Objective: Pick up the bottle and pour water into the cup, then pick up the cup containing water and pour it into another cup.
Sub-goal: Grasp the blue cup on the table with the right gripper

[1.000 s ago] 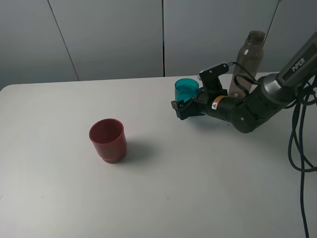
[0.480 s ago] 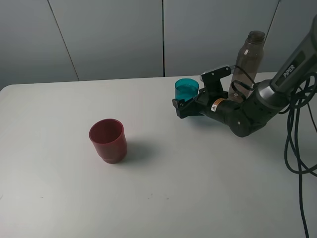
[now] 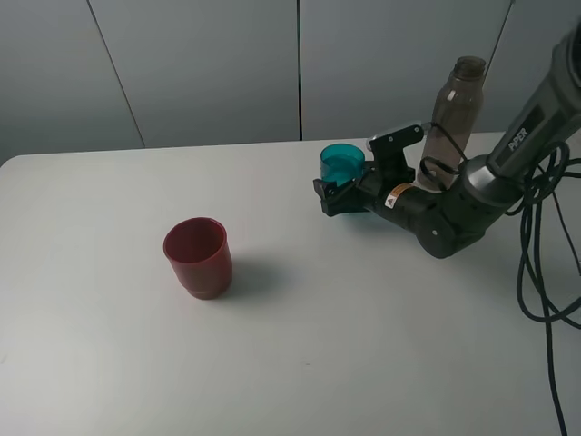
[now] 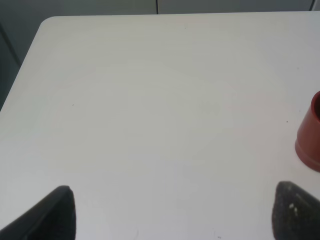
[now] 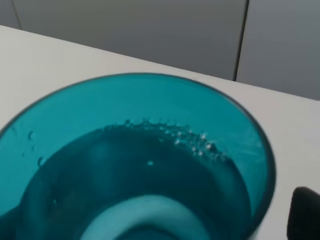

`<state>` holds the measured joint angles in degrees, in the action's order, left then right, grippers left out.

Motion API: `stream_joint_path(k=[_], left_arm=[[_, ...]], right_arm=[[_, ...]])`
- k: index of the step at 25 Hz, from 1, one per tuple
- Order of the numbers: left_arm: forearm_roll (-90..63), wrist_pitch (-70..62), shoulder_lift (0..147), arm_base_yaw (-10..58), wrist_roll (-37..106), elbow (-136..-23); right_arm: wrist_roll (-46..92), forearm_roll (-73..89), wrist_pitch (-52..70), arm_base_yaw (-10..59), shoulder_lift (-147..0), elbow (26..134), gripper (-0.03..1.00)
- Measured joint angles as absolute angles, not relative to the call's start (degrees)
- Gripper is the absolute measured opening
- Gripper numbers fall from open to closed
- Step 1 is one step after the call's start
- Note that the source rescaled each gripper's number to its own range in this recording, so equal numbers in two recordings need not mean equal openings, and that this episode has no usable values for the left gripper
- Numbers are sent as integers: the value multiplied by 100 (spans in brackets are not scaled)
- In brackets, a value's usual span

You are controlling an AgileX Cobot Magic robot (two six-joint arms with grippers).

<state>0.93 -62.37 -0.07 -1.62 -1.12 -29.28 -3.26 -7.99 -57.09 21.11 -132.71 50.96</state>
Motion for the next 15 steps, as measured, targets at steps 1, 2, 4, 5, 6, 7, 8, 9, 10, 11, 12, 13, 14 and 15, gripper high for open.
stream_joint_path(k=[1,2,4,5,6,7,8,9,10,11,12,13,14,15], left_arm=[[93,-6237,-7,-162,-112,-2928],[93,-6237,-7,-162,-112,-2928],[93,-6237,-7,-162,-112,-2928],[93,-6237,-7,-162,-112,-2928],[93,-6237,-7,-162,-112,-2928],[93,-6237,-7,-162,-112,-2928],[93,-6237,-7,-162,-112,-2928],[93,-6237,-7,-162,-112,-2928],[93,-6237,-7,-162,-112,-2928],[93,-6237,-7,-162,-112,-2928],[93,-6237,-7,-162,-112,-2928],[93,-6237,-7,-162,-112,-2928],[93,-6237,-7,-162,-112,-2928],[93,-6237,-7,-162,-112,-2928]], right_arm=[[-315,-799,-5801,2111,-13315,5104,97],[-315,-799,-5920,2111,-13367,5104,97],[-315,-799,-6094,2111,-13437,5104,97],[-315,-799,-6119,2111,-13447,5109,97],[-301,-799,-6142,2111,-13452,5136,97],[-301,-799,-6142,2111,-13452,5148,97],[-301,-799,-6142,2111,-13452,5190,97],[-290,-799,-6142,2111,-13452,5245,97],[-290,-799,-6145,2111,-13452,5288,97],[-290,-788,-6157,2111,-13452,5332,97],[-282,-788,-6157,2111,-13452,5356,97],[-282,-788,-6169,2111,-13452,5370,97],[-282,-777,-6169,2111,-13452,5370,97],[-282,-762,-6157,2111,-13452,5370,97]])
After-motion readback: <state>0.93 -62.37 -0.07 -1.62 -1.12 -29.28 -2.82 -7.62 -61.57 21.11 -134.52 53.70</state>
